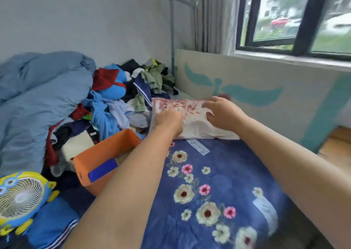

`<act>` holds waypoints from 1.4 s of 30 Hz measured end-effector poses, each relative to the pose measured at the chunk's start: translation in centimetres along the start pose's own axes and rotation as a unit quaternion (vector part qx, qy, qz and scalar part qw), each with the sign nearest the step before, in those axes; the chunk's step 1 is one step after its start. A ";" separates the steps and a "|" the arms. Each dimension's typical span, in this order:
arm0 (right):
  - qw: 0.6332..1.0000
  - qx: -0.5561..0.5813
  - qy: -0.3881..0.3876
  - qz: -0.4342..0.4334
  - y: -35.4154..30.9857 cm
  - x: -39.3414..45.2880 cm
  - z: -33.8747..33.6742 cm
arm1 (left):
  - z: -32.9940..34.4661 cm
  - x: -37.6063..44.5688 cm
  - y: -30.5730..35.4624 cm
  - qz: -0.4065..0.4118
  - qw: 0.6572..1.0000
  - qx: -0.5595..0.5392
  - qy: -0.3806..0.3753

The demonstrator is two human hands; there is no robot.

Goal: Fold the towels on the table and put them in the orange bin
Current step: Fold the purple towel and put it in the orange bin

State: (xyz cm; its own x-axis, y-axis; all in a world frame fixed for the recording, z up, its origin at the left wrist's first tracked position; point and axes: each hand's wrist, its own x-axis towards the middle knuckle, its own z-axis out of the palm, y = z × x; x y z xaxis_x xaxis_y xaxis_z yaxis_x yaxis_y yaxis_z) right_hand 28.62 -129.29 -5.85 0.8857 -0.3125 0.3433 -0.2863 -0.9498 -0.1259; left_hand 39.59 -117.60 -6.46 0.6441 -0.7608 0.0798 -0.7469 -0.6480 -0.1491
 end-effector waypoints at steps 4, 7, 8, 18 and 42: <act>0.992 -0.048 0.027 0.112 6.5 -10.4 -6.8 | -3.0 -2.6 11.0 0.105 0.993 -0.023 0.038; 0.971 -0.100 0.023 0.217 12.0 -20.1 -11.5 | -5.1 -5.5 21.9 0.195 0.978 -0.060 0.046; 0.963 -0.100 0.022 0.249 13.6 -23.1 -12.6 | -5.6 -6.6 25.2 0.221 0.972 -0.066 0.052; 0.882 -0.151 0.014 0.446 27.0 -50.0 -22.7 | -10.7 -17.6 56.3 0.425 0.894 -0.113 0.083; 0.730 -0.191 0.086 0.650 56.0 -79.5 -34.8 | -14.6 -20.1 100.3 0.576 0.808 -0.117 0.038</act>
State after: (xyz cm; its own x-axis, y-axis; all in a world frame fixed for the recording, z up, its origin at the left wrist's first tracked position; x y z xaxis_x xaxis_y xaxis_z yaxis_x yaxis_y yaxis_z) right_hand -70.52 -158.13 -7.83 -0.2753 -0.9192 0.2816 -0.9547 0.2271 -0.1922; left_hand -50.61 -167.84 -8.65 -0.5062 -0.8585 0.0817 -0.8603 0.5093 0.0216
